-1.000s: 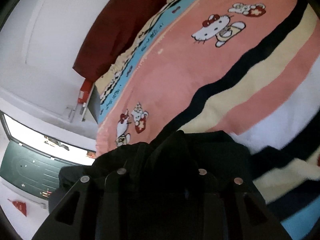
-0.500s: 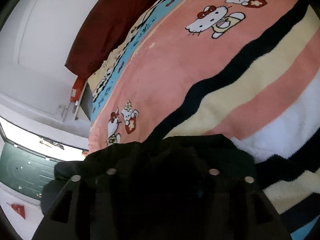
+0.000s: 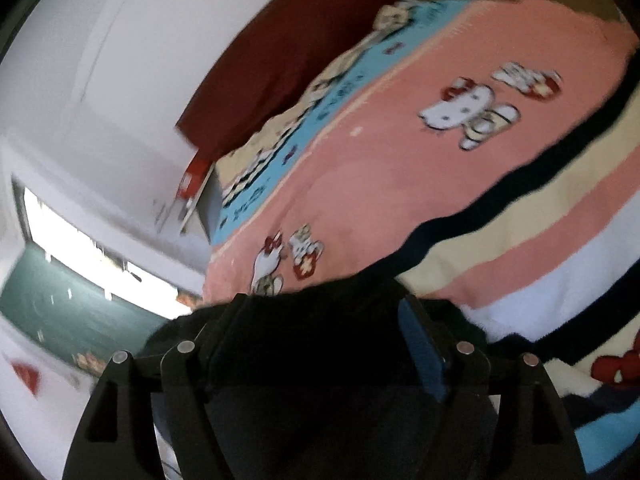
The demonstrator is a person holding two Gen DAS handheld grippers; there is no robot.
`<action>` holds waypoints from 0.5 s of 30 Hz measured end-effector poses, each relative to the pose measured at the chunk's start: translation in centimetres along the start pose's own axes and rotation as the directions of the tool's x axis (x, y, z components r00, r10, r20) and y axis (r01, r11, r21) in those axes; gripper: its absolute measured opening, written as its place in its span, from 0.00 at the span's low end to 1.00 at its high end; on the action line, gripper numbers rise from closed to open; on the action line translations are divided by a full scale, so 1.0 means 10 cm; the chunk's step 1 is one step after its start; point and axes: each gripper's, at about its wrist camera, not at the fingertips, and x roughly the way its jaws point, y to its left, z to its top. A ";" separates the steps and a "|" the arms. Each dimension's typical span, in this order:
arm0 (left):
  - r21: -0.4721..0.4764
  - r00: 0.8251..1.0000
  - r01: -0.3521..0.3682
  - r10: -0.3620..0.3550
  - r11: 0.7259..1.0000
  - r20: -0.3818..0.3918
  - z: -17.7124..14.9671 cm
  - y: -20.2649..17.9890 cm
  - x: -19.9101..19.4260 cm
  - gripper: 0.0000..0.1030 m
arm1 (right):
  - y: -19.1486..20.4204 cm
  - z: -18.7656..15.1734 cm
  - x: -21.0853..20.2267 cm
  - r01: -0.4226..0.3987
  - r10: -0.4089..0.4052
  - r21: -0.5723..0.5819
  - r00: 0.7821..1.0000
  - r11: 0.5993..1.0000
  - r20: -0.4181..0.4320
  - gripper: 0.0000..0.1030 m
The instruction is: Fold large clothes
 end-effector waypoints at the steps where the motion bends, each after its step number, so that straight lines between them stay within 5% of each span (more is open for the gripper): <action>1: -0.011 1.000 0.008 -0.008 1.000 0.004 0.01 0.00 -0.04 0.44 | 0.09 -0.04 -0.03 0.003 -0.003 -0.035 1.000 0.999 -0.005 0.73; 7: -0.062 0.995 0.097 -0.095 0.993 0.043 0.03 -0.08 -0.40 0.54 | 0.40 -0.24 -0.19 0.009 -0.013 -0.147 1.000 0.989 -0.027 0.74; 10: -0.019 0.998 0.058 -0.057 0.998 0.039 -0.03 -0.23 -0.55 0.54 | 0.50 -0.31 -0.27 0.014 -0.019 -0.181 0.999 0.983 -0.027 0.75; 15: 0.174 0.993 -0.091 0.102 0.980 -0.058 -0.41 -0.58 -0.41 0.54 | 0.72 -0.44 -0.36 0.017 -0.025 -0.253 0.999 0.967 -0.030 0.77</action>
